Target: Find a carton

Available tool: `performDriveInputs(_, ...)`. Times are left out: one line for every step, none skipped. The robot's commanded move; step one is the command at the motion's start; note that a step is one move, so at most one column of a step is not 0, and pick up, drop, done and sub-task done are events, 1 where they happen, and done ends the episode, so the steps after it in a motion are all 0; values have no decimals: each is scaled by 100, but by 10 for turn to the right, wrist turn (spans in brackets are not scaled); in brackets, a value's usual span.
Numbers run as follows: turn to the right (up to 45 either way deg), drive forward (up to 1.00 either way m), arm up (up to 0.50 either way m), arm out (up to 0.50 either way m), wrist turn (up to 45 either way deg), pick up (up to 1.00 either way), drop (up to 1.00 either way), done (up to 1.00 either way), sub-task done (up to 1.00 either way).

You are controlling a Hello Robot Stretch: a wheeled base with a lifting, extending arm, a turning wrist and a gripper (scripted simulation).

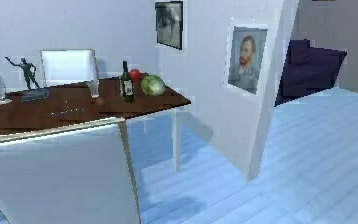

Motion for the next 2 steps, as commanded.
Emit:
performDriveInputs(300, 0, 0, 0, 0, 0, 0, 0, 0)
performDriveInputs(0, 100, 0, 0, 0, 0, 0, 0, 0)
